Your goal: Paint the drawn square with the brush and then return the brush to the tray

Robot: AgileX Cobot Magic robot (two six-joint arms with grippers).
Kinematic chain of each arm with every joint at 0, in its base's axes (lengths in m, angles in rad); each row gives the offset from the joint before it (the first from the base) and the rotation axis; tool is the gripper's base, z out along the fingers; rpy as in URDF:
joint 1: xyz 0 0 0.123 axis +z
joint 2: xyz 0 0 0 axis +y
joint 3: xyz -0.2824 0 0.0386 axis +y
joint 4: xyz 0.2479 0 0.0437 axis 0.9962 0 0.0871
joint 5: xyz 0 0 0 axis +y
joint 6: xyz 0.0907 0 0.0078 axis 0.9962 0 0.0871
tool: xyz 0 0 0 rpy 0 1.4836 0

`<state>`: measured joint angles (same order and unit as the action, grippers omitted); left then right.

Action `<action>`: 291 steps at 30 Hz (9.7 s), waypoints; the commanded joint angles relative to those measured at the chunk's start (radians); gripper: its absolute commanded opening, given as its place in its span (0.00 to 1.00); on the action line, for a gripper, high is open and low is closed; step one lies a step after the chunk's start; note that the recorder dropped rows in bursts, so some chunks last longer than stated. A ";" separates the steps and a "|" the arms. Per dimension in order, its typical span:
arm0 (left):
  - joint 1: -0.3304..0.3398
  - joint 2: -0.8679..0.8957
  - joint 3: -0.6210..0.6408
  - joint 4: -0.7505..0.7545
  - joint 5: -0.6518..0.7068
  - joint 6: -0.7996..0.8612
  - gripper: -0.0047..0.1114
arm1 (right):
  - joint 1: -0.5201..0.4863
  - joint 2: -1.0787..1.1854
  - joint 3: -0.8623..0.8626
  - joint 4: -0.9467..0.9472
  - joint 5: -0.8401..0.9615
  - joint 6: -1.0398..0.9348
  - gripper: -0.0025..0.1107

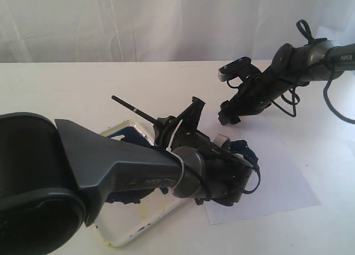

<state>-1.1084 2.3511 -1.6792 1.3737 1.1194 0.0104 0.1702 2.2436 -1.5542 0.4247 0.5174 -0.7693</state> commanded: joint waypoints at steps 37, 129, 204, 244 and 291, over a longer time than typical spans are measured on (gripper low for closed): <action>0.048 -0.051 0.084 -0.033 0.102 -0.002 0.04 | -0.002 0.034 0.008 -0.033 0.024 -0.001 0.67; 0.032 -0.002 0.051 -0.031 0.035 -0.010 0.04 | -0.002 0.034 0.008 -0.031 0.025 0.013 0.67; 0.062 0.081 -0.103 0.016 0.102 0.086 0.04 | -0.002 0.034 0.008 -0.031 0.032 0.013 0.67; 0.130 0.081 -0.108 0.081 0.033 0.034 0.04 | -0.002 0.034 0.008 -0.029 0.029 0.013 0.67; 0.099 0.140 -0.206 0.092 0.016 -0.010 0.04 | -0.002 0.034 0.008 -0.029 0.029 0.013 0.67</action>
<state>-1.0330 2.4899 -1.8819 1.4621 1.1098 0.0152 0.1702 2.2473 -1.5602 0.4247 0.5176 -0.7591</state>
